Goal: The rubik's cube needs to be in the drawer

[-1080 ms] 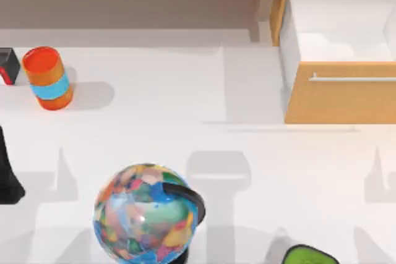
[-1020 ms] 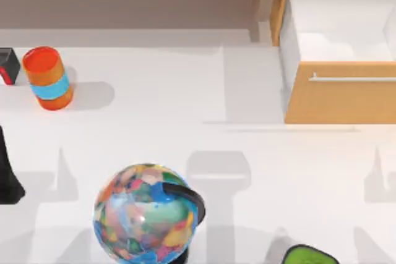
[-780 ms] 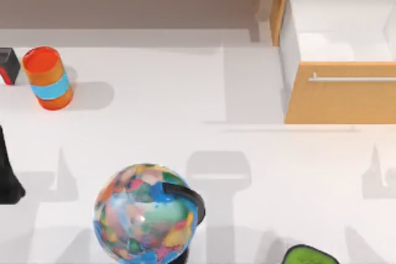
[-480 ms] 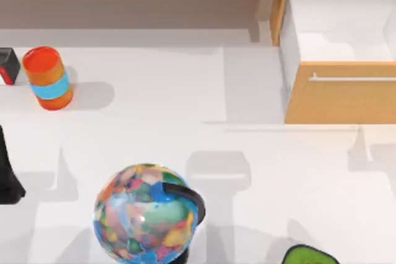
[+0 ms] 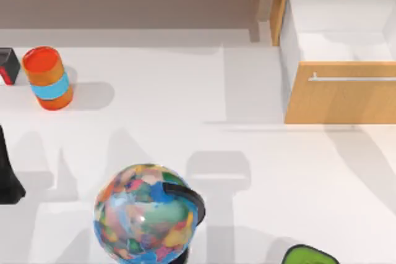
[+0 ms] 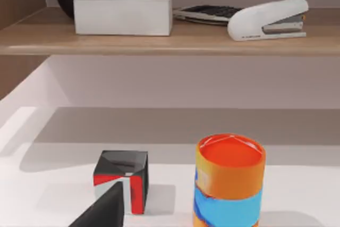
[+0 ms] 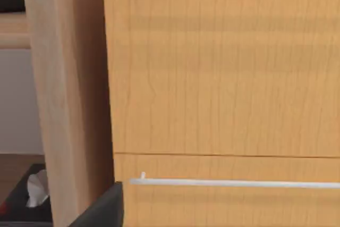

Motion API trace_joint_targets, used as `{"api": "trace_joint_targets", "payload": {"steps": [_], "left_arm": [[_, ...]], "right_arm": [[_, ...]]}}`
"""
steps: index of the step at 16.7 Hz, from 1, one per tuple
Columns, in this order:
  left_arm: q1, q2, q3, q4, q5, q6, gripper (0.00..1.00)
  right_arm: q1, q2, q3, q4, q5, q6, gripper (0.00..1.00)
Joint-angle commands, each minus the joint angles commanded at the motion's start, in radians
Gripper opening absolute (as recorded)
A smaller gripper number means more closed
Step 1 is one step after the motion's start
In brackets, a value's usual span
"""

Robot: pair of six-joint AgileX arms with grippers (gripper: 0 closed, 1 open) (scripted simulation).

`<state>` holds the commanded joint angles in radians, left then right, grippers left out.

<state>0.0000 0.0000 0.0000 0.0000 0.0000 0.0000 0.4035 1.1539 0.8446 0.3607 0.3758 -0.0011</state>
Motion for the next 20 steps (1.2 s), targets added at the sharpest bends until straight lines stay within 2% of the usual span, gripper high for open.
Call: {"api": "trace_joint_targets", "payload": {"steps": [7,11,15,20], "left_arm": [[0.0,0.0,0.0,0.0,0.0,0.0,1.0],[0.0,0.0,0.0,0.0,0.0,0.0,1.0],[0.0,0.0,0.0,0.0,0.0,0.0,1.0],[0.0,0.0,0.0,0.0,0.0,0.0,1.0]], "right_arm": [[0.251,0.756,0.552,0.189,0.265,0.006,1.0],[0.348,1.098,0.797,0.261,0.385,0.011,1.0],[0.401,1.305,0.947,0.3,0.462,0.014,1.0],[0.412,1.348,0.979,0.307,0.479,0.015,1.0]]}}
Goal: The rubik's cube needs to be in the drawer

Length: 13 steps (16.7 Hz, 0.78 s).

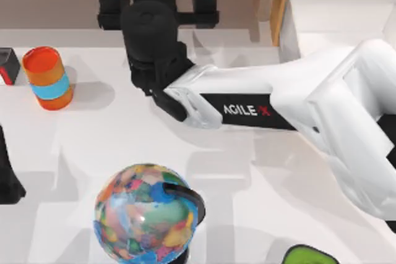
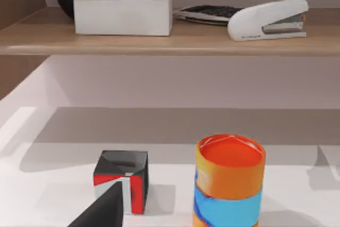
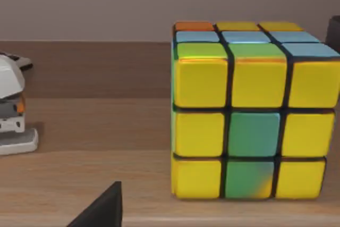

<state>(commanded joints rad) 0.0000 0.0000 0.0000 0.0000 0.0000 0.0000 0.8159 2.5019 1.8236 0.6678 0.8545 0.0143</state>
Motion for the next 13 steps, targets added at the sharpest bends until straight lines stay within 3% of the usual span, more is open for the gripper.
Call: {"api": "trace_joint_targets", "payload": {"steps": [6,13], "left_arm": [[0.0,0.0,0.0,0.0,0.0,0.0,1.0],[0.0,0.0,0.0,0.0,0.0,0.0,1.0]], "right_arm": [[-0.019,0.015,0.047,-0.028,-0.016,-0.002,1.0],[-0.068,0.154,0.324,-0.157,-0.069,-0.007,1.0]]}}
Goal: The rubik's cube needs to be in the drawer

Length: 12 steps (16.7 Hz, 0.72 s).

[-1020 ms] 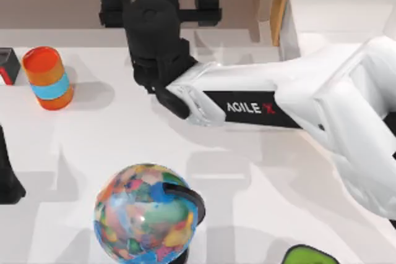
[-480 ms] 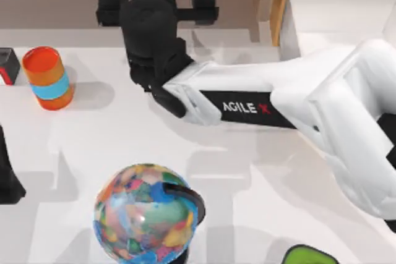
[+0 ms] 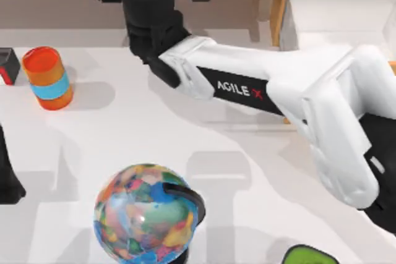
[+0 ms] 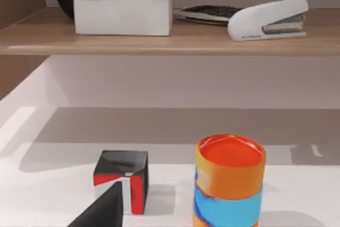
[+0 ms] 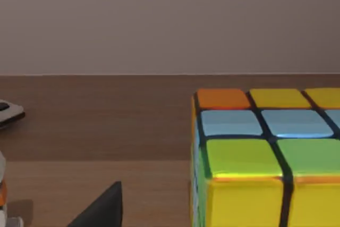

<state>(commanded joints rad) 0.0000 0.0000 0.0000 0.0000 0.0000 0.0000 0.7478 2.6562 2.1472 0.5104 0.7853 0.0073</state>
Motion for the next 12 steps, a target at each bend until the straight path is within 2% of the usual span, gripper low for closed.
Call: {"api": "trace_joint_targets", "payload": {"steps": [6,12], "left_arm": [[0.0,0.0,0.0,0.0,0.0,0.0,1.0],[0.0,0.0,0.0,0.0,0.0,0.0,1.0]], "right_arm": [[-0.011,0.038,0.05,-0.02,-0.008,0.002,1.0],[-0.011,0.038,0.05,-0.02,-0.008,0.002,0.55]]}}
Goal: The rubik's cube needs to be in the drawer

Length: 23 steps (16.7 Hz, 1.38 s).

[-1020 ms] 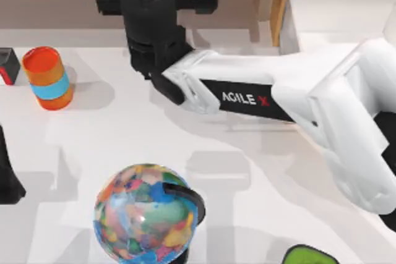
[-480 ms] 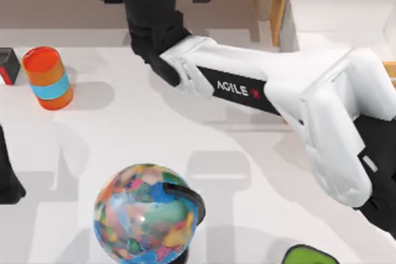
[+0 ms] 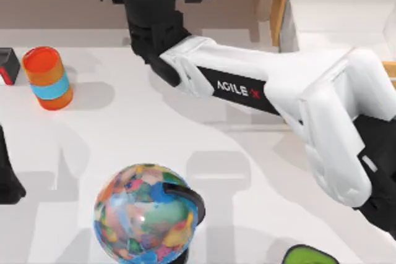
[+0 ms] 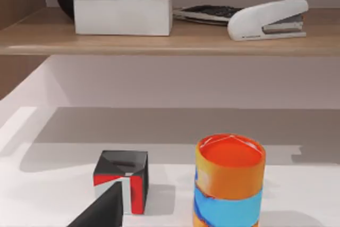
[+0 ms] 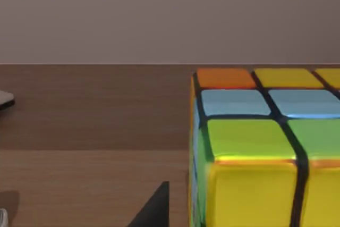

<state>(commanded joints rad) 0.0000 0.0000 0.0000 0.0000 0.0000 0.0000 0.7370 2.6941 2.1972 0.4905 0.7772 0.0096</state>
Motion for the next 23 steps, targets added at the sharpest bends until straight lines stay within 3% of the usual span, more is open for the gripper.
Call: {"api": "trace_joint_targets", "payload": {"steps": [7,17,23], "left_arm": [[0.0,0.0,0.0,0.0,0.0,0.0,1.0],[0.0,0.0,0.0,0.0,0.0,0.0,1.0],[0.0,0.0,0.0,0.0,0.0,0.0,1.0]], "right_arm": [[0.0,0.0,0.0,0.0,0.0,0.0,0.02],[0.005,-0.004,0.003,0.002,-0.003,0.002,0.0],[-0.01,-0.092,0.06,0.138,-0.092,-0.015,0.0]]}}
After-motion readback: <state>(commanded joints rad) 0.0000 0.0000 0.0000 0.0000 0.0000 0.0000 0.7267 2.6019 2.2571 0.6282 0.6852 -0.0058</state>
